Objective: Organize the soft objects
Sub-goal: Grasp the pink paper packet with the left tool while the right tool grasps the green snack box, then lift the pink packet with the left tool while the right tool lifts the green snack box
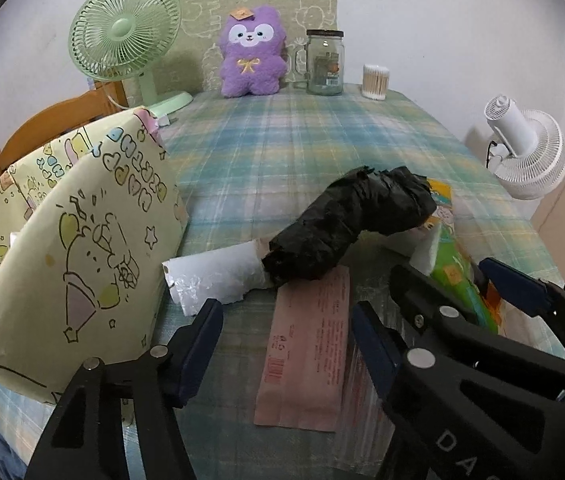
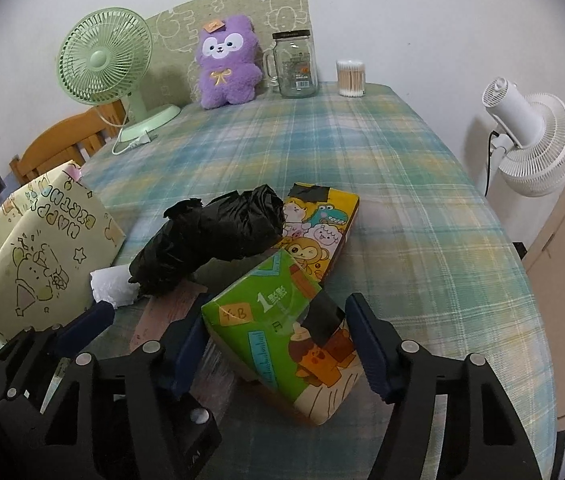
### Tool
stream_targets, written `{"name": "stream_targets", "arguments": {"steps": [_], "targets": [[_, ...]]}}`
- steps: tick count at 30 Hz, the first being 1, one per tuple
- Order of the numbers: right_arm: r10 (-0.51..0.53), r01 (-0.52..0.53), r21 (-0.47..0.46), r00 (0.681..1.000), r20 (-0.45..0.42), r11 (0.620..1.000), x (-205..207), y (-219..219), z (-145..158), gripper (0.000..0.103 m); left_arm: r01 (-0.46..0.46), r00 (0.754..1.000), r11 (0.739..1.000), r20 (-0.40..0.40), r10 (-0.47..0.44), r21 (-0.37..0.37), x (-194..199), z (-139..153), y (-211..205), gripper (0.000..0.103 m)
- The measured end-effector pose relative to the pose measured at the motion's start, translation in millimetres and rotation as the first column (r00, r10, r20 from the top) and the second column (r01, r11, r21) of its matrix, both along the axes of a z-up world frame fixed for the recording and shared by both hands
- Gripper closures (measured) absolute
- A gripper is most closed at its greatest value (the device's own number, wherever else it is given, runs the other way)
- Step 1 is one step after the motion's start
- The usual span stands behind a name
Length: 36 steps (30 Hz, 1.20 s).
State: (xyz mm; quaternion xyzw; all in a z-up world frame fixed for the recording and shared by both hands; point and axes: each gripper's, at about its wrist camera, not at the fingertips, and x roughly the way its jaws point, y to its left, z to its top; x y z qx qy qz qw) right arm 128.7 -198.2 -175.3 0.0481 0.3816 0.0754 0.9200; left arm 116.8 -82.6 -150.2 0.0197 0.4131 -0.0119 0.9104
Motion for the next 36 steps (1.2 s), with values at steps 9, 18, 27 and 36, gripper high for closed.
{"name": "stream_targets", "arguments": {"steps": [9, 18, 27, 36], "targets": [[-0.011, 0.011, -0.008, 1.000, -0.004, 1.000, -3.5, 1.2, 0.2, 0.039, 0.025, 0.999, 0.999, -0.038, -0.027, -0.032, 0.0, -3.4, 1.8, 0.063], [-0.016, 0.016, 0.013, 1.000, 0.014, 1.000, -14.6, 0.1, 10.4, 0.044, 0.055, 0.998, 0.998, -0.005, -0.055, -0.030, -11.4, 8.9, -0.1, 0.064], [-0.025, 0.024, 0.020, 0.998, 0.062, 1.000, -27.0, -2.8, 30.5, 0.049, 0.080, 0.996, 0.996, 0.045, -0.079, -0.029, -21.4, 28.7, -2.7, 0.064], [-0.043, 0.041, 0.020, 0.993, 0.107, 0.999, -39.0, -5.2, 54.8, 0.049, 0.098, 0.992, 0.995, 0.084, -0.096, -0.031, -27.3, 51.9, -3.9, 0.064]]}}
